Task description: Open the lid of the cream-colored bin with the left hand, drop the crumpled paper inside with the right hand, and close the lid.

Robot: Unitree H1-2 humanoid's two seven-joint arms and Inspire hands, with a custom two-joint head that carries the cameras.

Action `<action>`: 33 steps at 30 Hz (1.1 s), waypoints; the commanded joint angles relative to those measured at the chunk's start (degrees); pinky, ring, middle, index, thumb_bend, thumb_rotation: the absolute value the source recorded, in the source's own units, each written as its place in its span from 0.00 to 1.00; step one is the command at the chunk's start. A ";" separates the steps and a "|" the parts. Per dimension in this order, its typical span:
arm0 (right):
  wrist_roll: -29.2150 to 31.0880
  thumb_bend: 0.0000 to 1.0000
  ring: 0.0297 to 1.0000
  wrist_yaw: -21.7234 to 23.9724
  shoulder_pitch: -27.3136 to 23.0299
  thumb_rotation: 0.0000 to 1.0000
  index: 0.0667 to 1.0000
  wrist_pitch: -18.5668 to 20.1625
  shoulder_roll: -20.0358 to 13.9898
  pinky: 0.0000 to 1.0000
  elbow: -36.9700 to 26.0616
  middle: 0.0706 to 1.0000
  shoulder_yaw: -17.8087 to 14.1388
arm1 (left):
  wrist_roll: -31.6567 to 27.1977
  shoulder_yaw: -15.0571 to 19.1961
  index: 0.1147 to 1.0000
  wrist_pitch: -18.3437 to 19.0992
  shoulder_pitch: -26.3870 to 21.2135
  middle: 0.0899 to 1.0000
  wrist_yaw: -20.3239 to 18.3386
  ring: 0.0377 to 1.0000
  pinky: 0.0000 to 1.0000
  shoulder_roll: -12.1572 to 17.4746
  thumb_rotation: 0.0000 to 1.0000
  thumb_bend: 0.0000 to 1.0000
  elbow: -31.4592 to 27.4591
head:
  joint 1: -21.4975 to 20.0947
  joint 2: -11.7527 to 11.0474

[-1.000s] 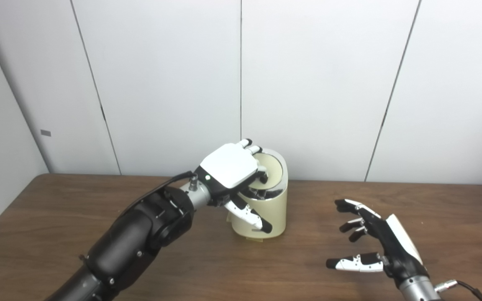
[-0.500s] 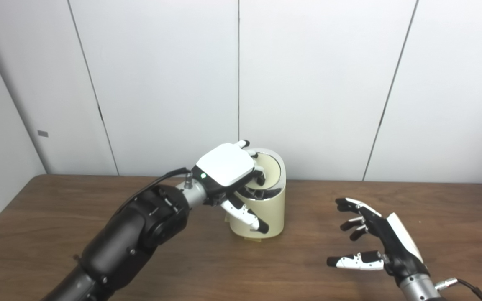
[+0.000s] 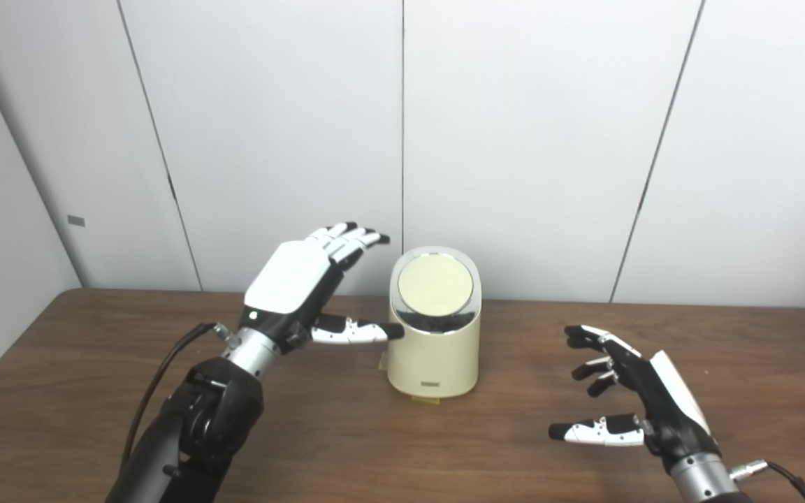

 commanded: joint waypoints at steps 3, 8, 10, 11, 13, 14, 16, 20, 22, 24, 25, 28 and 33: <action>0.06 0.80 0.61 -1.38 -2.10 0.03 0.78 -2.92 -1.15 0.48 -0.67 0.77 -0.48 | -3.22 1.80 0.92 -0.35 -0.24 0.92 2.88 0.94 0.87 -1.07 0.62 0.80 -0.60 | 0.07 0.03; 0.10 0.81 0.62 -1.26 -2.10 0.03 0.78 -2.49 -1.08 0.49 -0.87 0.78 -0.55 | -14.24 5.22 0.91 1.11 2.42 0.92 0.43 0.90 0.77 -4.17 0.52 0.82 -1.02 | 0.04 0.12; 0.16 0.81 0.62 -1.12 -2.16 0.04 0.79 -2.45 -1.17 0.49 -0.86 0.78 -0.54 | -18.35 6.07 0.91 2.08 3.53 0.93 -0.91 0.91 0.79 -5.08 0.51 0.82 -1.33 | 0.05 0.10; 0.29 0.81 0.63 -0.95 -2.20 0.05 0.79 -2.27 -1.20 0.50 -0.92 0.78 -0.54 | -20.60 6.43 0.91 2.47 4.16 0.92 -1.57 0.91 0.80 -5.45 0.51 0.82 -1.43 | 0.05 0.10; 0.39 0.81 0.65 -0.84 -2.29 0.06 0.80 -2.00 -1.18 0.51 -1.09 0.79 -0.59 | -25.48 7.19 0.92 2.87 5.50 0.92 -2.86 0.91 0.81 -6.24 0.51 0.83 -1.45 | 0.11 0.11; 0.51 0.81 0.66 -0.80 -2.32 0.07 0.80 -1.87 -1.11 0.51 -1.16 0.80 -0.64 | -27.65 7.60 0.93 3.24 6.23 0.92 -3.35 0.90 0.81 -6.74 0.50 0.84 -1.56 | 0.06 0.09; 0.91 0.81 0.68 -0.61 -2.32 0.09 0.81 -1.11 -0.82 0.52 -1.46 0.81 -0.80 | -31.23 8.22 0.93 3.91 7.87 0.91 -3.80 0.88 0.79 -7.84 0.50 0.84 -1.83 | -0.05 0.09; 1.92 0.82 0.70 -0.90 -2.20 0.11 0.82 -1.11 -0.19 0.54 -1.34 0.83 -1.07 | -35.81 9.07 0.94 2.68 10.87 0.89 -3.94 0.86 0.79 -9.50 0.51 0.84 -1.05 | -0.06 0.09; 2.32 0.81 0.71 -0.82 -2.11 0.12 0.83 -1.03 0.01 0.55 -1.30 0.83 -1.07 | -37.08 9.37 0.94 2.33 12.27 0.88 -3.67 0.85 0.79 -10.14 0.52 0.85 -0.54 | -0.10 0.17; 2.44 0.81 0.72 -0.75 -2.03 0.13 0.84 -0.65 0.15 0.56 -1.32 0.84 -1.00 | -38.12 9.61 0.93 2.00 13.31 0.86 -3.64 0.83 0.77 -10.61 0.53 0.85 -0.04 | -0.16 0.19; 2.58 0.81 0.72 -0.84 -2.01 0.14 0.84 -0.71 0.26 0.56 -1.18 0.84 -0.99 | -38.68 9.67 0.92 1.88 13.72 0.85 -3.82 0.82 0.77 -10.74 0.52 0.84 0.19 | -0.03 0.23; 2.92 0.81 0.71 -1.78 -1.77 0.15 0.84 -2.57 0.64 0.53 0.13 0.85 -0.88 | -39.21 9.55 0.91 1.60 14.78 0.84 -3.94 0.82 0.75 -10.80 0.49 0.81 0.97 | 0.08 0.30; 2.64 0.82 0.69 -3.81 -1.02 0.15 0.83 -4.92 1.62 0.49 2.04 0.83 -0.64 | -38.41 9.27 0.89 1.76 16.13 0.84 -3.22 0.82 0.77 -10.72 0.47 0.79 1.67 | 0.15 0.43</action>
